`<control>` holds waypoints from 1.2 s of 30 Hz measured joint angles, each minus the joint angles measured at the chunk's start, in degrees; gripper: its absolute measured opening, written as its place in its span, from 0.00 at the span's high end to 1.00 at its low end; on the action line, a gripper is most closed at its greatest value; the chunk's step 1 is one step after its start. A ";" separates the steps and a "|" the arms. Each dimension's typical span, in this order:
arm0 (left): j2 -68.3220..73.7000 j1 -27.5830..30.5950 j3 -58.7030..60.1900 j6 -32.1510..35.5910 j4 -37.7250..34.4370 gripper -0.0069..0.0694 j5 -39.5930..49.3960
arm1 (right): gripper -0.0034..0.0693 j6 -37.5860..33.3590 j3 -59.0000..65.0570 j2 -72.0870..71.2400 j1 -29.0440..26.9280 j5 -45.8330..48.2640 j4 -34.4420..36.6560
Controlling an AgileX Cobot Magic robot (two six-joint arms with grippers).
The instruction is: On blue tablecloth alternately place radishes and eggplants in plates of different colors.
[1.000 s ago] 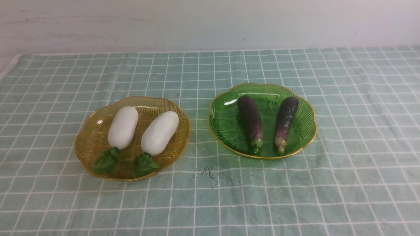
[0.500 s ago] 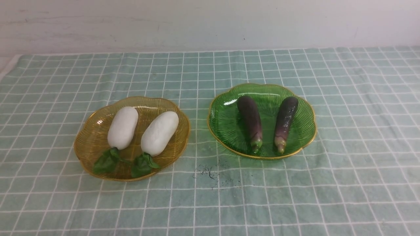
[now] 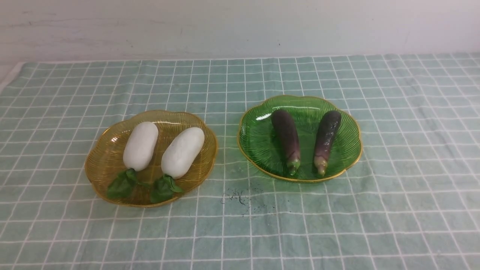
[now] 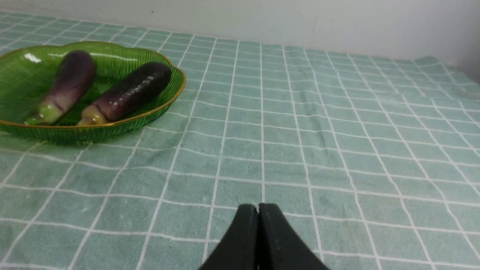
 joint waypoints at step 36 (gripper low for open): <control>0.00 0.00 0.00 0.12 0.00 0.92 0.00 | 0.97 1.02 -0.11 0.00 -0.21 0.55 1.17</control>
